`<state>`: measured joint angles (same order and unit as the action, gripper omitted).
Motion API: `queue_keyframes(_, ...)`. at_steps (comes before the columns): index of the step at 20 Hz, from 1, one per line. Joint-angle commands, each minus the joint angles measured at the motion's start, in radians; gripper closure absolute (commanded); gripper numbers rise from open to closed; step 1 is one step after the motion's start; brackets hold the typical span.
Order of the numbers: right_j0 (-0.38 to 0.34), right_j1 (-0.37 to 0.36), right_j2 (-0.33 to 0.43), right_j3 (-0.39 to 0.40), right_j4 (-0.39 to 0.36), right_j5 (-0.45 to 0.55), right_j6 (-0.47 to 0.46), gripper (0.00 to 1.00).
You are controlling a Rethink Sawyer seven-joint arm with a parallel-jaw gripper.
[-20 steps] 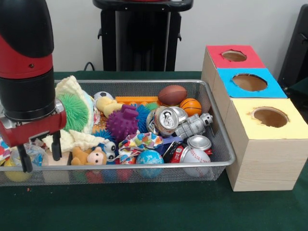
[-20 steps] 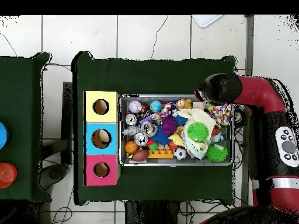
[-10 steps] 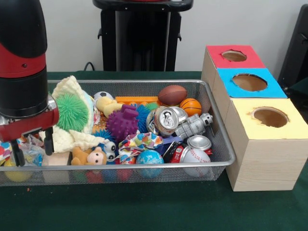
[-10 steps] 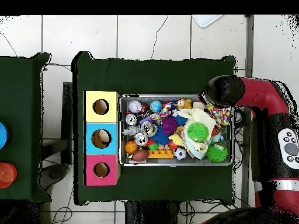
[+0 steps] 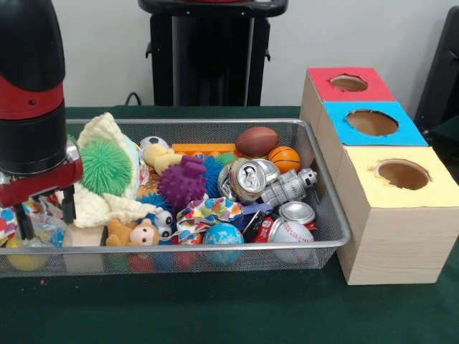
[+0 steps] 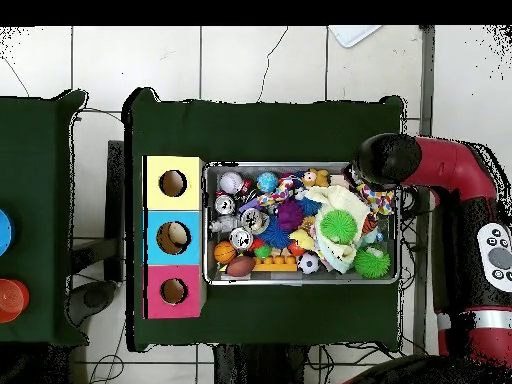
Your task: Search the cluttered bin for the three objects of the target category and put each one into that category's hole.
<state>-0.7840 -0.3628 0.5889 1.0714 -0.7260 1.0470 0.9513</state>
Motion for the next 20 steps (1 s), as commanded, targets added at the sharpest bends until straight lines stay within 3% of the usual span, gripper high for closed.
queue_keyframes(1,-0.001,0.040,-0.042,-0.006,-0.074,0.118,-0.327,0.00)
queue_keyframes(10,-0.020,0.154,-0.004,-0.048,-0.071,0.030,-0.342,0.00)
queue_keyframes(18,-0.002,0.180,-0.019,-0.079,-0.097,0.041,-0.343,0.00)
queue_keyframes(19,0.009,0.177,-0.030,-0.083,-0.110,0.055,-0.344,1.00)
queue_keyframes(20,0.015,0.176,-0.037,-0.087,-0.117,0.066,-0.342,1.00)
